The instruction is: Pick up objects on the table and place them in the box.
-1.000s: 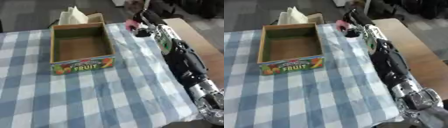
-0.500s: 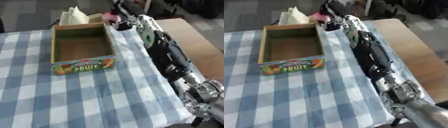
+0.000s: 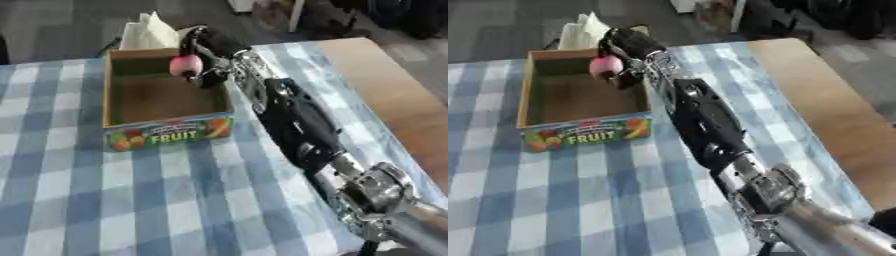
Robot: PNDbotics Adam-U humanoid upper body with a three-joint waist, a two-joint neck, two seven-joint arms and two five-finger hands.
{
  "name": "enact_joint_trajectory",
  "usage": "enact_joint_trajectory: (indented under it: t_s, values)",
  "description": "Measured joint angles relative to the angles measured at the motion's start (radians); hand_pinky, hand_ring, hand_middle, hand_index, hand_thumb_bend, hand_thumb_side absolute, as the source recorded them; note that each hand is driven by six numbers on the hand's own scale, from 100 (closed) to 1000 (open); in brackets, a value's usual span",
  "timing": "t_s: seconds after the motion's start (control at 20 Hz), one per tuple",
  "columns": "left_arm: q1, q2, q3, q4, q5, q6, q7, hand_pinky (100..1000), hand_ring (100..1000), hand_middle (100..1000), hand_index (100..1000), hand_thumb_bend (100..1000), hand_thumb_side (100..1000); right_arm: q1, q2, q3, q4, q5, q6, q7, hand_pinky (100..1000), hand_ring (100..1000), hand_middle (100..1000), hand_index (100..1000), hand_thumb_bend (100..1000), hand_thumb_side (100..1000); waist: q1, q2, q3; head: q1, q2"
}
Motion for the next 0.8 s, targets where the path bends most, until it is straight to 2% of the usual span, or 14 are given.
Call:
enact_joint_trajectory:
  t_s: [0.1, 0.15, 0.2, 0.25, 0.35, 0.55, 0.6, 0.8]
  values:
    - [0.000, 0.000, 0.000, 0.000, 0.000, 0.000, 0.000, 683, 501, 524, 650, 100, 853, 0.000, 0.006, 0.004, 0.003, 0.007, -0.006, 0.001, 623, 730, 738, 804, 338, 277, 0.000, 0.000, 0.000, 0.000, 0.000]
    - [0.000, 0.000, 0.000, 0.000, 0.000, 0.000, 0.000, 683, 501, 524, 650, 100, 853, 0.001, 0.006, 0.006, 0.003, 0.008, -0.008, 0.002, 624, 733, 744, 809, 344, 290, 0.000, 0.000, 0.000, 0.000, 0.000]
    - [0.000, 0.000, 0.000, 0.000, 0.000, 0.000, 0.000, 683, 501, 524, 650, 100, 853, 0.001, 0.007, 0.006, 0.003, 0.008, -0.011, 0.004, 631, 747, 779, 837, 371, 359, 0.000, 0.000, 0.000, 0.000, -0.001]
    - [0.000, 0.000, 0.000, 0.000, 0.000, 0.000, 0.000, 683, 501, 524, 650, 100, 853, 0.001, 0.007, 0.006, 0.002, 0.008, -0.013, 0.005, 630, 749, 785, 843, 374, 374, 0.000, 0.000, -0.001, 0.000, -0.002]
    - [0.000, 0.000, 0.000, 0.000, 0.000, 0.000, 0.000, 683, 501, 523, 650, 100, 852, 0.003, 0.007, 0.006, 0.000, -0.001, -0.017, 0.008, 627, 748, 779, 842, 364, 365, -0.001, 0.000, -0.005, 0.001, -0.004]
    - [0.000, 0.000, 0.000, 0.000, 0.000, 0.000, 0.000, 683, 500, 523, 650, 100, 852, 0.007, 0.001, 0.005, -0.024, -0.040, -0.012, 0.003, 617, 743, 761, 835, 297, 281, -0.001, 0.000, -0.011, 0.005, -0.007]
    - [0.000, 0.000, 0.000, 0.000, 0.000, 0.000, 0.000, 683, 500, 523, 649, 100, 853, 0.008, -0.004, 0.003, -0.032, -0.052, -0.008, -0.002, 604, 741, 745, 827, 244, 235, -0.001, 0.000, -0.012, 0.006, -0.007]
    - [0.000, 0.000, 0.001, 0.000, 0.000, -0.001, 0.003, 683, 500, 523, 649, 100, 853, 0.030, -0.030, -0.033, -0.070, -0.155, 0.052, -0.060, 579, 744, 724, 820, 138, 193, 0.000, 0.000, -0.022, 0.013, -0.007]
